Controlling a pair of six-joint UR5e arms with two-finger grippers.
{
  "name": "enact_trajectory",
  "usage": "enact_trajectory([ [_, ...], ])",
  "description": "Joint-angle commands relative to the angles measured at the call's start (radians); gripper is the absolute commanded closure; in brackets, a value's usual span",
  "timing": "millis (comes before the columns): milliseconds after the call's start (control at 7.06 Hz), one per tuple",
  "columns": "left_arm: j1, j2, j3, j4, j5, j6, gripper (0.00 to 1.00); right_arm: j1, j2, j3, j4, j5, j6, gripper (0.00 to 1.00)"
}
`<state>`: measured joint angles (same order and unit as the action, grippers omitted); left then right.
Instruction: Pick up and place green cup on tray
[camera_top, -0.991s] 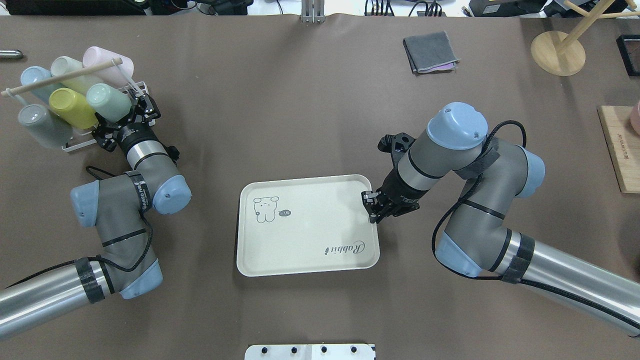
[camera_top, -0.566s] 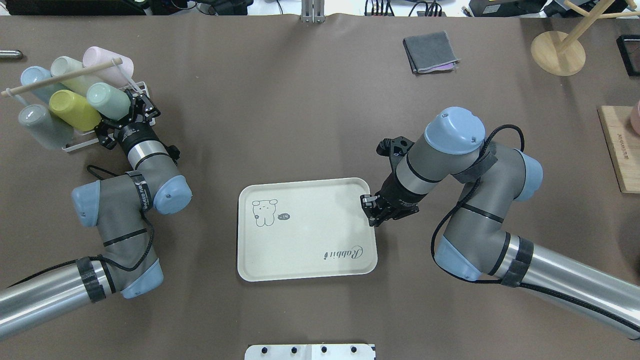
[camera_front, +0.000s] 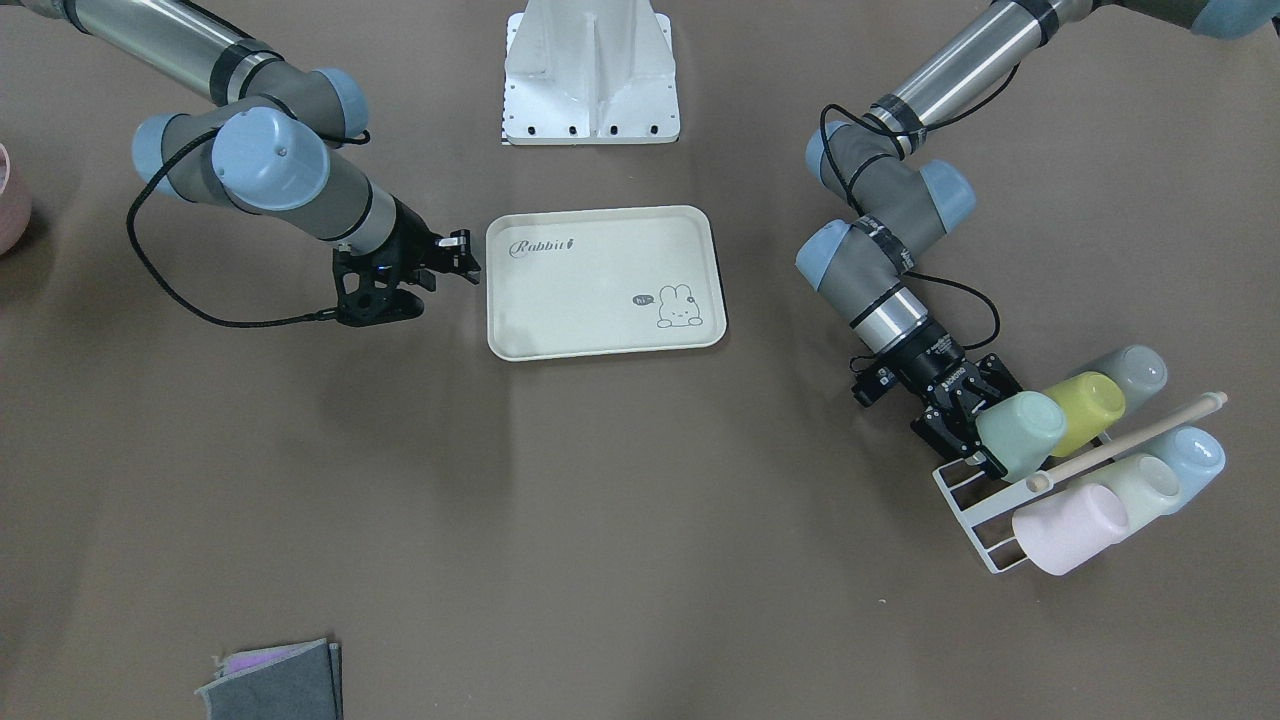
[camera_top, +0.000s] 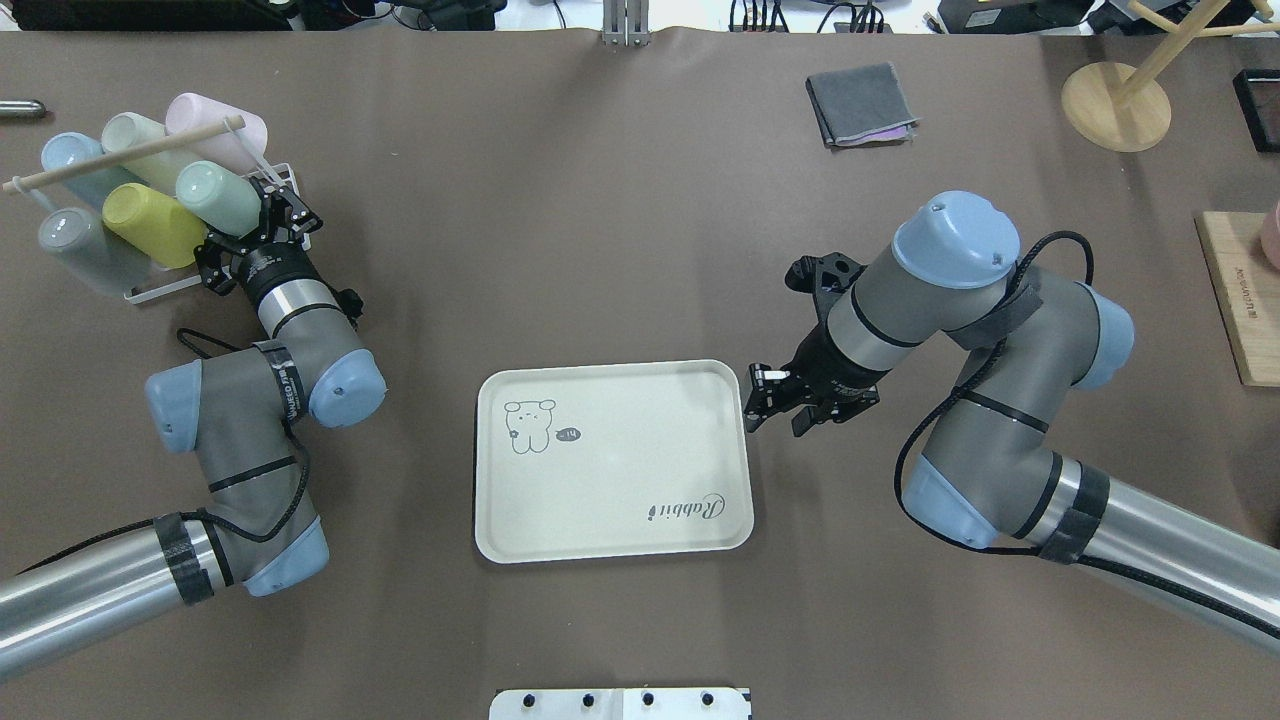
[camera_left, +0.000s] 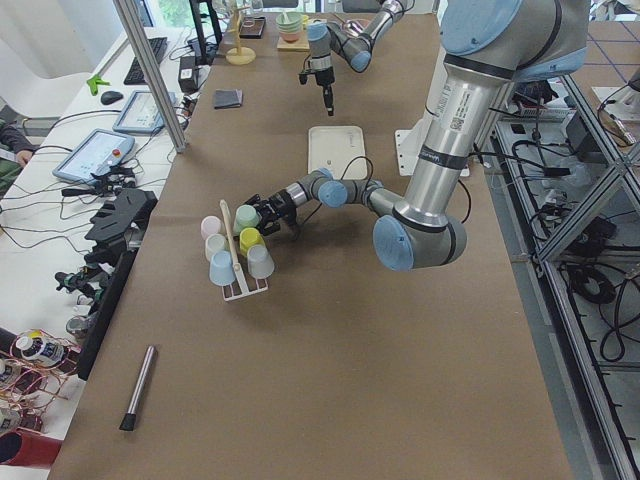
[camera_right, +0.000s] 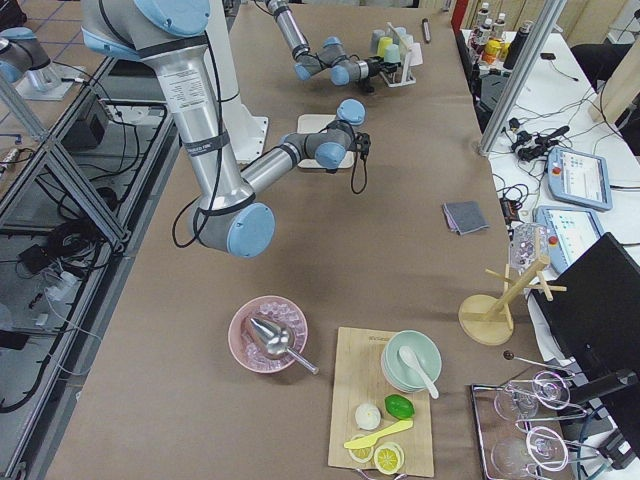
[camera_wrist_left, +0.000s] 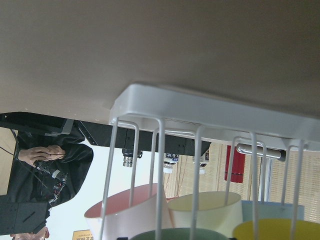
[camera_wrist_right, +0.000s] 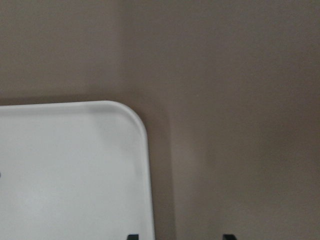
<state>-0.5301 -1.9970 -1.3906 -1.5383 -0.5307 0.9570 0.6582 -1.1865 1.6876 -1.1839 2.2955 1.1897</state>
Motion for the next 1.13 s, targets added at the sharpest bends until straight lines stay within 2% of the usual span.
enact_trajectory([
  [0,-0.001,0.003,-0.016,0.001,0.0,0.017,0.37,0.079,-0.077,0.033,-0.022,-0.002,-0.074,0.11],
  [142,-0.001,0.012,-0.027,-0.005,0.0,0.022,0.37,0.162,-0.138,0.047,-0.078,-0.01,-0.263,0.03],
  [566,-0.007,0.036,-0.067,-0.075,0.0,0.129,0.37,0.56,-0.301,0.107,-0.407,0.008,-0.858,0.02],
  [850,-0.008,0.066,-0.085,-0.17,0.0,0.222,0.37,0.737,-0.332,0.107,-0.617,0.009,-1.178,0.02],
  [991,-0.008,0.084,-0.108,-0.199,0.0,0.265,0.37,0.811,-0.331,0.074,-0.631,0.004,-1.27,0.01],
])
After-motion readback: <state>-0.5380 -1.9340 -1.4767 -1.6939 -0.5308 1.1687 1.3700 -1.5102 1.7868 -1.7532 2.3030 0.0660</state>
